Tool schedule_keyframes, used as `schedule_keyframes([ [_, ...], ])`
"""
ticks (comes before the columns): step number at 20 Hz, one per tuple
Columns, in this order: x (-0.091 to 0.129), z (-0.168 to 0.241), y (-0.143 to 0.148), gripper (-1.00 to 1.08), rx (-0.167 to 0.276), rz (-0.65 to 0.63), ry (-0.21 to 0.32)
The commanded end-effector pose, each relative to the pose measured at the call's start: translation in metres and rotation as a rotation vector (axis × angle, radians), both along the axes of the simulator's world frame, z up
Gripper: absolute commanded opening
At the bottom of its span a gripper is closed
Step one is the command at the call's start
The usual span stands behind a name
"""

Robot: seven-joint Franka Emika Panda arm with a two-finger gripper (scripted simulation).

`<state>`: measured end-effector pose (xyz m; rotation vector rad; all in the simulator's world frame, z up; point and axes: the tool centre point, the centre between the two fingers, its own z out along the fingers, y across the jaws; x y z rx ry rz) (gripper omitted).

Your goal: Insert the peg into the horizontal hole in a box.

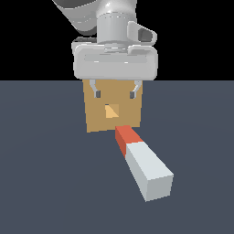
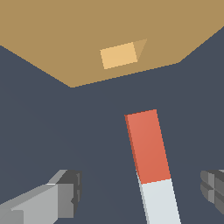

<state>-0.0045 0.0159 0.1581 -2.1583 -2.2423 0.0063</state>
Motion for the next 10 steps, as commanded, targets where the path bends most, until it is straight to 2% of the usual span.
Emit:
schedule_keyframes([
  [1,0.000,0.000,0.000,1.00,0.000,0.000,0.000],
  [10,0.007,-0.013,-0.017,1.00,-0.002,0.030,-0.004],
])
